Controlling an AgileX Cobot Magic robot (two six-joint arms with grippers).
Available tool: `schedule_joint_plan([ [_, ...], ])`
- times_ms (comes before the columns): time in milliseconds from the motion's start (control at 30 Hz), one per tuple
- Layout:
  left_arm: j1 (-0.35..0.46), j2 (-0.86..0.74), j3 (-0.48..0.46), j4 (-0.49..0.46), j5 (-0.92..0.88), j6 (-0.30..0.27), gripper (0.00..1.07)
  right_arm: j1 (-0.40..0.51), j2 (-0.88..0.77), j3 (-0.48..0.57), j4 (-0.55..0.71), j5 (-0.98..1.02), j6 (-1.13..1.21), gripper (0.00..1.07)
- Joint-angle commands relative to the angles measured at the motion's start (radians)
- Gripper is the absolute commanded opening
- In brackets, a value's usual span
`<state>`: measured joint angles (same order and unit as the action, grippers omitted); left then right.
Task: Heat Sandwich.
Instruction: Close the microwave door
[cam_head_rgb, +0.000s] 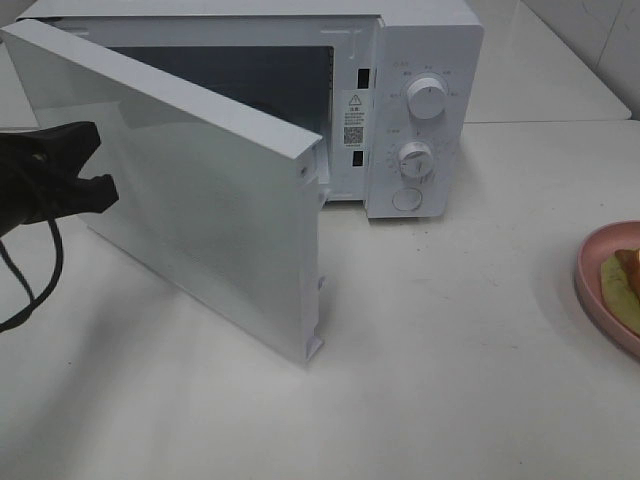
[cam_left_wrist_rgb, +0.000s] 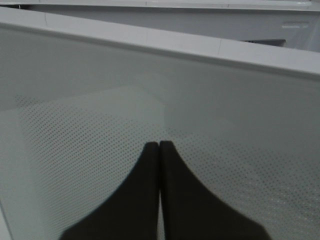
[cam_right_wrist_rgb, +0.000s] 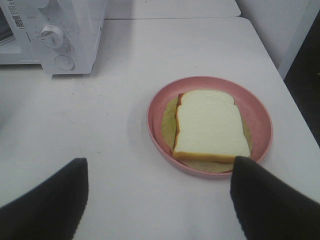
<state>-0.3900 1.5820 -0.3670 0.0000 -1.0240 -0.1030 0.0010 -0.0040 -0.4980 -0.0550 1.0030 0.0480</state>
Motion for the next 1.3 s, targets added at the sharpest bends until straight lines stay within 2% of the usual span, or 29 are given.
schedule_joint_plan([
  [33, -0.041, 0.031, -0.051, -0.044, 0.024, 0.023, 0.0, -0.002, -0.029, 0.0, -0.001, -0.007, -0.006, 0.75],
  [300, -0.142, 0.125, -0.163, -0.126, 0.025, 0.042, 0.0, -0.002, -0.029, 0.0, -0.001, -0.007, -0.006, 0.75],
  [400, -0.189, 0.165, -0.221, -0.2, 0.039, 0.073, 0.0, -0.002, -0.029, 0.0, -0.001, -0.007, -0.006, 0.75],
  [567, -0.232, 0.206, -0.282, -0.248, 0.045, 0.088, 0.0, -0.002, -0.029, 0.0, -0.001, -0.007, -0.006, 0.75],
  [1300, -0.276, 0.389, -0.616, -0.289, 0.206, 0.103, 0.0, -0.002, -0.029, 0.0, -0.001, -0.007, -0.006, 0.75],
])
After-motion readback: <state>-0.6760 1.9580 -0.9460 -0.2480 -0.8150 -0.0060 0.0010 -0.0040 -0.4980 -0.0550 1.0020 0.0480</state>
